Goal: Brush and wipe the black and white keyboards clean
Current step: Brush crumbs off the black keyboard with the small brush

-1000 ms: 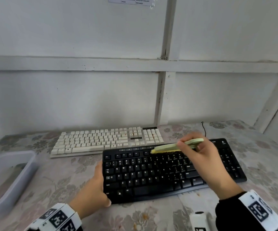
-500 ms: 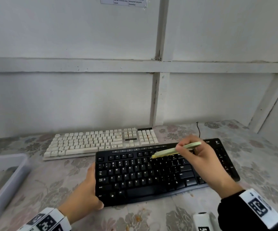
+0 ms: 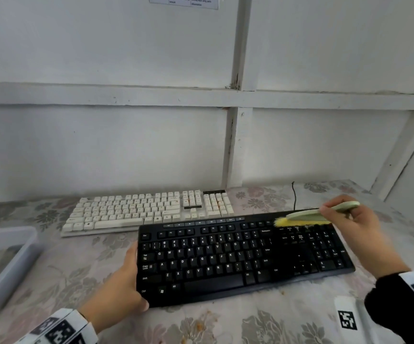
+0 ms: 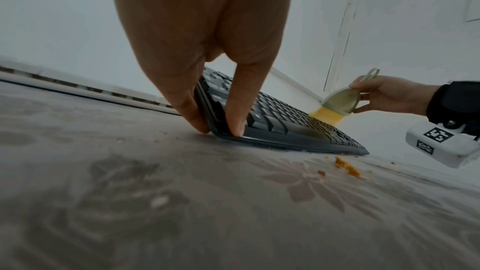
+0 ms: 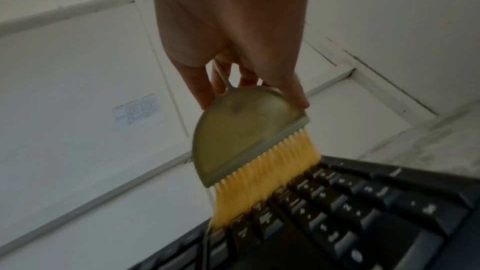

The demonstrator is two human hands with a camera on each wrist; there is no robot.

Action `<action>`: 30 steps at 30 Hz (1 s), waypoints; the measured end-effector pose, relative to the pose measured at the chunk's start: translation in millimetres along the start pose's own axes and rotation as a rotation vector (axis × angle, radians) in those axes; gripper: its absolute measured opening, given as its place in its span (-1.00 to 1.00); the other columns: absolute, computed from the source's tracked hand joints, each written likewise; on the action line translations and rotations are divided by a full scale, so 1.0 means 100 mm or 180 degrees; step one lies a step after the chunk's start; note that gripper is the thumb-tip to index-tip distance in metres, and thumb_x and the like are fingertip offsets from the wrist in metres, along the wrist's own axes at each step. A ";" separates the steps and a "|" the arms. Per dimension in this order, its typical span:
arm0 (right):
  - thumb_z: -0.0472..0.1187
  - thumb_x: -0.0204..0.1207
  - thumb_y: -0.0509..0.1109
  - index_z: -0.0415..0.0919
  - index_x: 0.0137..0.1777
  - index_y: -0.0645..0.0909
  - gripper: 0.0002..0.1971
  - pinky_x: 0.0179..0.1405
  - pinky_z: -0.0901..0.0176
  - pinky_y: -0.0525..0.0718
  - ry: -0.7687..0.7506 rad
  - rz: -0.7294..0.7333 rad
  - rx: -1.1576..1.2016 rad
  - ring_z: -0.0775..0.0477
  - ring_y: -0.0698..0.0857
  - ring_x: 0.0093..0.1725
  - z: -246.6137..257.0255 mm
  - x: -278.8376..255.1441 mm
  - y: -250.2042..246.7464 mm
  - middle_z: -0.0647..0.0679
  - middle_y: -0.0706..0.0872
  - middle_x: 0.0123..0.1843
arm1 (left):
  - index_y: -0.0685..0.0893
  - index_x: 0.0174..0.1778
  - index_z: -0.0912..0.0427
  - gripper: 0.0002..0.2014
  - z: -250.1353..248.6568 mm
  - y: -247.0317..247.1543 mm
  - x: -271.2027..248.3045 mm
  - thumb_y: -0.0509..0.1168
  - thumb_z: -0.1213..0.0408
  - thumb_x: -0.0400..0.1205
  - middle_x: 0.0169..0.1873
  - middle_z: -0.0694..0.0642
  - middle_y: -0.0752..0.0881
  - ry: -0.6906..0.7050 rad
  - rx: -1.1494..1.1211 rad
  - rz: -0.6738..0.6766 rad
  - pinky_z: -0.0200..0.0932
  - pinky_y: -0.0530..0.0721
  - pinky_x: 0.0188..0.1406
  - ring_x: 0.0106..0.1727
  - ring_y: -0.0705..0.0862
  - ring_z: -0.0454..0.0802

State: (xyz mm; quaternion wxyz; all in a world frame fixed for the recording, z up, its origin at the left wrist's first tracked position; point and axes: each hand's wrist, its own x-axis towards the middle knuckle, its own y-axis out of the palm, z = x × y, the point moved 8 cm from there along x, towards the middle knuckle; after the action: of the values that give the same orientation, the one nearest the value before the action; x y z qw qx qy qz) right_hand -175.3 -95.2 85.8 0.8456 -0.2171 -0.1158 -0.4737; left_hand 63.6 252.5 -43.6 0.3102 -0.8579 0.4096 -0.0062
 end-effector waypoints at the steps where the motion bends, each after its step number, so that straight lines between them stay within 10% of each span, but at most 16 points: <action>1: -0.38 0.51 0.42 -0.17 -0.29 0.58 -0.82 -0.55 0.58 0.38 -0.0012 -0.0129 -0.0029 0.29 0.50 -0.55 -0.01 0.03 -0.09 0.25 0.58 -0.57 | -0.23 0.55 -0.29 0.20 -0.01 0.00 0.00 0.39 0.52 0.20 -0.14 0.11 0.75 -0.0006 0.0011 0.0007 -0.12 0.69 -0.24 -0.20 0.74 0.05; 18: -0.33 0.52 0.42 -0.17 -0.25 0.60 -0.86 -0.47 0.61 0.43 0.0137 -0.0013 -0.0084 0.28 0.54 -0.46 -0.08 0.00 -0.13 0.25 0.60 -0.51 | -0.20 0.53 -0.30 0.14 -0.15 0.01 -0.09 0.37 0.61 0.33 -0.14 0.11 0.71 -0.0025 0.0019 0.0041 -0.19 0.68 -0.22 -0.22 0.70 -0.03; 23: -0.27 0.54 0.38 -0.19 -0.25 0.58 -0.86 -0.32 0.13 0.49 0.0161 -0.0941 -0.1347 -0.32 0.62 -0.23 0.09 -0.05 -0.40 -0.21 0.69 -0.27 | -0.16 0.52 -0.29 0.09 -0.19 0.00 -0.11 0.32 0.63 0.32 -0.06 0.23 0.68 0.0032 0.0029 0.0005 -0.20 0.67 -0.21 -0.14 0.69 0.00; 30: -0.11 0.51 0.43 0.07 -0.21 0.61 -0.91 -0.45 0.51 0.45 -0.0345 0.0259 -0.0429 0.28 0.56 -0.45 0.92 -0.69 1.03 0.03 0.73 -0.22 | -0.19 0.51 -0.27 0.08 -0.22 -0.01 -0.13 0.33 0.61 0.35 0.01 0.21 0.68 0.0039 0.0119 0.0018 -0.18 0.69 -0.13 -0.05 0.69 0.03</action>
State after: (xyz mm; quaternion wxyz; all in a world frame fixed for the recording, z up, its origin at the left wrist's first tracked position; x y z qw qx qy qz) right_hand -122.5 47.0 112.2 0.8402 -0.3033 -0.1203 -0.4332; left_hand 50.0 250.6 -22.2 0.3237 -0.8507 0.4137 -0.0183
